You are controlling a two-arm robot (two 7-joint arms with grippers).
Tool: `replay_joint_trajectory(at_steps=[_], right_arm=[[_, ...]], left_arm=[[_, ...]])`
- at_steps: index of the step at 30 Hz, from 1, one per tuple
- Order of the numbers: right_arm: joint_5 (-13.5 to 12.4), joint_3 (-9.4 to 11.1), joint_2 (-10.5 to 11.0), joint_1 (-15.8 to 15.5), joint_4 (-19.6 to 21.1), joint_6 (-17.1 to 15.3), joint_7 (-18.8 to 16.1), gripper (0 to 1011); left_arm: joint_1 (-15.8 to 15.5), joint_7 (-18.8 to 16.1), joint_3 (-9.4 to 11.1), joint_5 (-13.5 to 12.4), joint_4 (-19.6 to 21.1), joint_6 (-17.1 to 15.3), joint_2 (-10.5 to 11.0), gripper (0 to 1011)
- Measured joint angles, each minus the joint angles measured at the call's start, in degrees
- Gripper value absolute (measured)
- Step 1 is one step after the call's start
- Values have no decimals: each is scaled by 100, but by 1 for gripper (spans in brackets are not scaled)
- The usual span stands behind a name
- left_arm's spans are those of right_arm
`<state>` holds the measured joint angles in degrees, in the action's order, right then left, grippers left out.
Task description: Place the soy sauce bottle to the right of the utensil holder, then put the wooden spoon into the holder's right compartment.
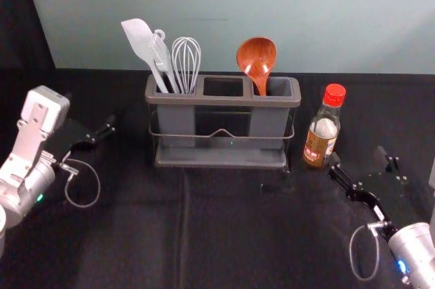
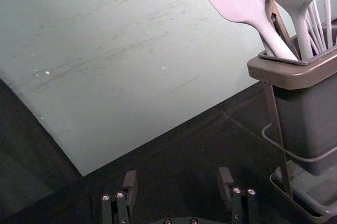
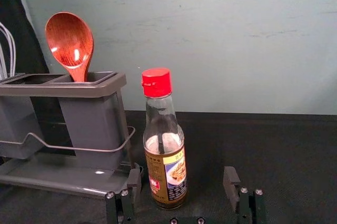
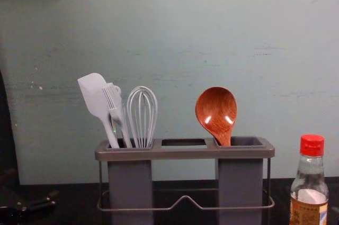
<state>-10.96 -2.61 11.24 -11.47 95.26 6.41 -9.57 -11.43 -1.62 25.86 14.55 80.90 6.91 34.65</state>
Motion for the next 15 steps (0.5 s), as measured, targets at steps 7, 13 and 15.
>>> replay_joint_trajectory(at_steps=[7, 13, 15], right_arm=[[-4, 1, 0, -4, 4, 6, 3, 1002], [-4, 1, 0, -5, 4, 10, 5, 1003], [-4, 1, 0, -5, 4, 10, 5, 1003]], left_arm=[[0, 0, 0, 0, 0, 0, 0, 1005], [0, 0, 0, 0, 0, 0, 0, 1005], [0, 0, 0, 0, 0, 0, 0, 1005]])
